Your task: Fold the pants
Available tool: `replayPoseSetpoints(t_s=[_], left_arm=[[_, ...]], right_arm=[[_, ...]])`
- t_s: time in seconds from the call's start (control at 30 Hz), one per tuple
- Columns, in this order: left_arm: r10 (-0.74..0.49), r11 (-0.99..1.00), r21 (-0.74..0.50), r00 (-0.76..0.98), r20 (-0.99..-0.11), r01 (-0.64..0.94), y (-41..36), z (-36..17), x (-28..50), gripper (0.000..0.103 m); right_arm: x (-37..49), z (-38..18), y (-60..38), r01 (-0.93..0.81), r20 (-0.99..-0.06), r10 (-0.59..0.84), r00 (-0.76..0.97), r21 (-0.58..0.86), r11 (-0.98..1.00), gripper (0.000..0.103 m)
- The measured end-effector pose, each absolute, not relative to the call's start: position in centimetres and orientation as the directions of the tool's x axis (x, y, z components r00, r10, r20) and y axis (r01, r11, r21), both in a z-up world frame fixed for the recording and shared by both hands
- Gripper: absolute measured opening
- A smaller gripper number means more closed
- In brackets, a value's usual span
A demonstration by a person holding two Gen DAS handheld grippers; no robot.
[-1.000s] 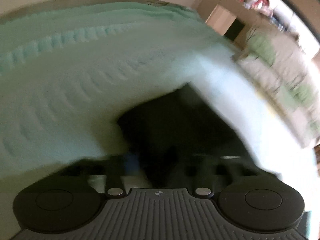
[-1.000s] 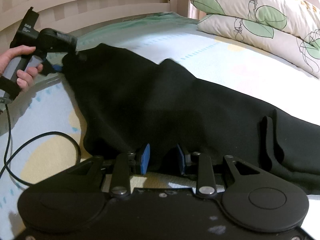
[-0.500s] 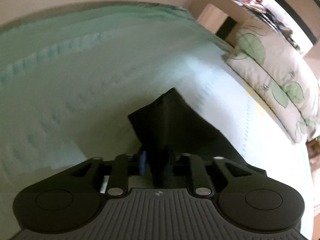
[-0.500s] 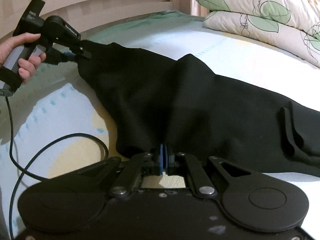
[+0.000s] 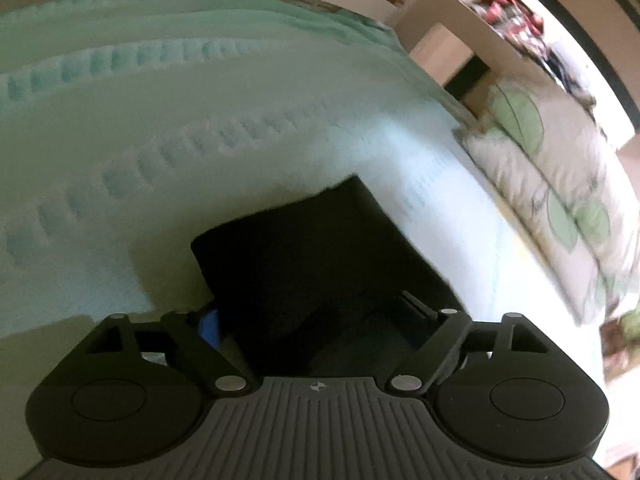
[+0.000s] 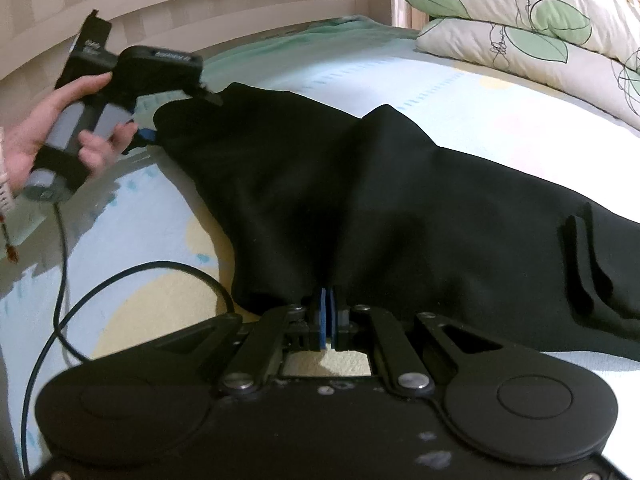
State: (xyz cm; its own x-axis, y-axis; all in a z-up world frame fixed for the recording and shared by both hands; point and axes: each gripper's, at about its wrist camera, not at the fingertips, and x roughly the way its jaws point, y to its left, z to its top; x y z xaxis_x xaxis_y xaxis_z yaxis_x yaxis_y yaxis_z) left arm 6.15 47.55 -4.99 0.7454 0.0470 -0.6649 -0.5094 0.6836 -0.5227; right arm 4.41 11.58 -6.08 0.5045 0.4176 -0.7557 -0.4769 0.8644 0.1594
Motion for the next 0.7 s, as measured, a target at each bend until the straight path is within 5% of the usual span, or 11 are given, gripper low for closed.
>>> replayPoseSetpoints(t_s=[0.07,0.1,0.7], left_arm=[[0.057,0.638,-0.563,0.76,-0.647,-0.526,48.2,-5.1,6.4,0.048],[0.057,0.634,-0.557,0.75,-0.658,-0.537,48.5,-5.2,6.6,0.011],[0.051,0.895,-0.344,0.832,-0.553,-0.284,38.6,8.2,4.9,0.007]], right_arm=[[4.4,-6.1,11.5,-0.473,-0.755,0.421,0.503,0.167,0.865,0.005],[4.4,-6.1,11.4,-0.472,-0.754,0.422,0.503,0.169,0.865,0.005],[3.3,-6.0,11.2,-0.419,-0.756,0.434,0.489,0.232,0.878,0.005]])
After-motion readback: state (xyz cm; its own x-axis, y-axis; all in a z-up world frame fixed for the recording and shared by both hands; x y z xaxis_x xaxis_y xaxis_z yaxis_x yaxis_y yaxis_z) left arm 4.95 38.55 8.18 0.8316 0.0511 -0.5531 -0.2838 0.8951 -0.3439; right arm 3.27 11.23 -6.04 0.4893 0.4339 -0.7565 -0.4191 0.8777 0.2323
